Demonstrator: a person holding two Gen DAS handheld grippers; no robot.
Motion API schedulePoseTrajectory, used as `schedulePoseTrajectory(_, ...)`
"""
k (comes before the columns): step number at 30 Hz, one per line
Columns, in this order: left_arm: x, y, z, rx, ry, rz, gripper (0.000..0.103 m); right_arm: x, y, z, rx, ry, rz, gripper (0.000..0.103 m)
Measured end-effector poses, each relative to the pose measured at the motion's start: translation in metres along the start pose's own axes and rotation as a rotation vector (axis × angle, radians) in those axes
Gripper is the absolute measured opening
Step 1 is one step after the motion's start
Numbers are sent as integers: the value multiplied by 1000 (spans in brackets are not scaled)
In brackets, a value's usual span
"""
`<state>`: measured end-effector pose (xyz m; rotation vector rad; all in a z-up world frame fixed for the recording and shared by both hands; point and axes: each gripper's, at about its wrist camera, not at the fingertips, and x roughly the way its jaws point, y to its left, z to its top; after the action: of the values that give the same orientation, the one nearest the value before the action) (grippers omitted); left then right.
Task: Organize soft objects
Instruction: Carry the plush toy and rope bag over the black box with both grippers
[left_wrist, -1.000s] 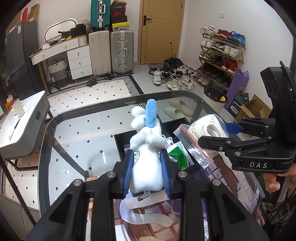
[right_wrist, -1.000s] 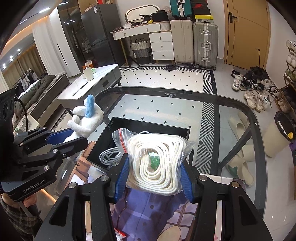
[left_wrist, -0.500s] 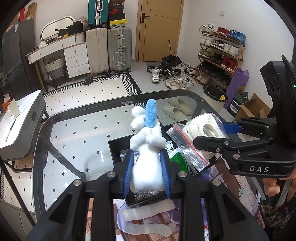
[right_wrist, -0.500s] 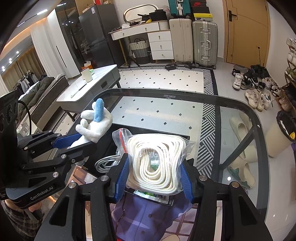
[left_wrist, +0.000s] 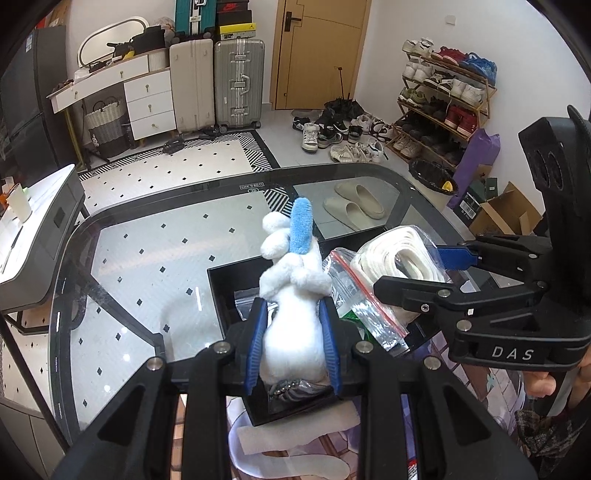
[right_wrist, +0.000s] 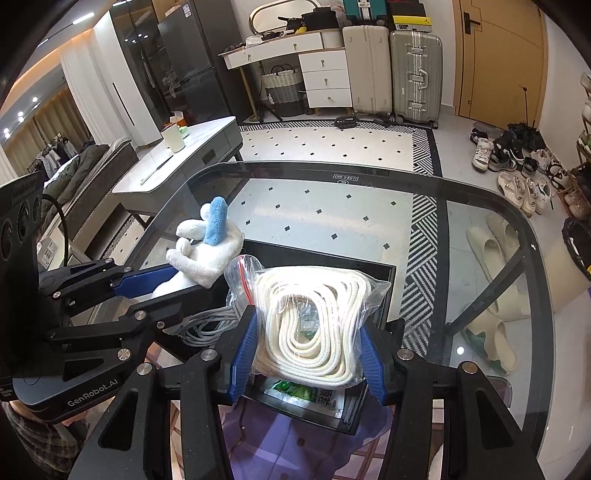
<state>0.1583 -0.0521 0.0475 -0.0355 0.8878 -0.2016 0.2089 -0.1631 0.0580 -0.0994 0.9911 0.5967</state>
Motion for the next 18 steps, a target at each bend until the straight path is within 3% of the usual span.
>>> schedulePoseTrajectory(18, 21, 5, -8, -2, 57, 22, 27, 42, 6, 1, -26, 63, 12, 51)
